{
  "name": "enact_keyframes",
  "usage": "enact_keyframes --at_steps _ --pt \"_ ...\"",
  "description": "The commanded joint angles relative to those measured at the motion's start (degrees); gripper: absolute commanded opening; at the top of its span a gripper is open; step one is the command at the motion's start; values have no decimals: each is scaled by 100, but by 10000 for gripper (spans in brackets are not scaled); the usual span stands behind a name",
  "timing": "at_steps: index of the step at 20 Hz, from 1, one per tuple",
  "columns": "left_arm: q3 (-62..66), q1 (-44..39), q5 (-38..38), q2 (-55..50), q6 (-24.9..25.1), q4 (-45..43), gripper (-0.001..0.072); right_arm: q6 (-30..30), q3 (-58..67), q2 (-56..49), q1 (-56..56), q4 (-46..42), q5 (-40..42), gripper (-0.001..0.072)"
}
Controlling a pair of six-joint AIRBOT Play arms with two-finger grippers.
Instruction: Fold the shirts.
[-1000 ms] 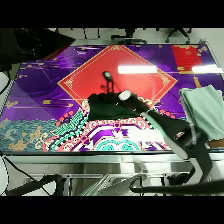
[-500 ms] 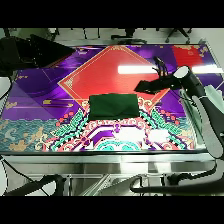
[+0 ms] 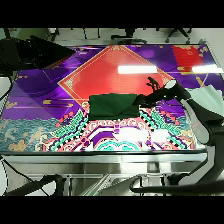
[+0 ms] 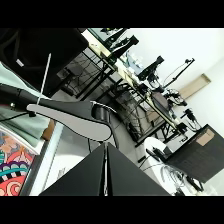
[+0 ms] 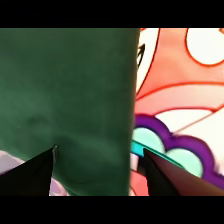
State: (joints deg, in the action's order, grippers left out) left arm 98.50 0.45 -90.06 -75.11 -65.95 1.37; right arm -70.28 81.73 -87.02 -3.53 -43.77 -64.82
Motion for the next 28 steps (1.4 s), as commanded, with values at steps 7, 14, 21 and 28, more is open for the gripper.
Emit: enact_keyframes --at_steps 7,14,21,28 --pt "-2 7 -142 4 -2 -13 32 1141 144 -138 66 2083 -33 14" --pt "-2 7 -212 4 -2 -13 32 483 1209 1276 1561 2435 -205 13" --pt "-2 7 -485 2 0 -15 32 -282 2463 1515 4273 2433 -1222 12" --pt "-4 7 -492 2 238 -22 32 -1180 2496 2251 6304 411 -2354 12"
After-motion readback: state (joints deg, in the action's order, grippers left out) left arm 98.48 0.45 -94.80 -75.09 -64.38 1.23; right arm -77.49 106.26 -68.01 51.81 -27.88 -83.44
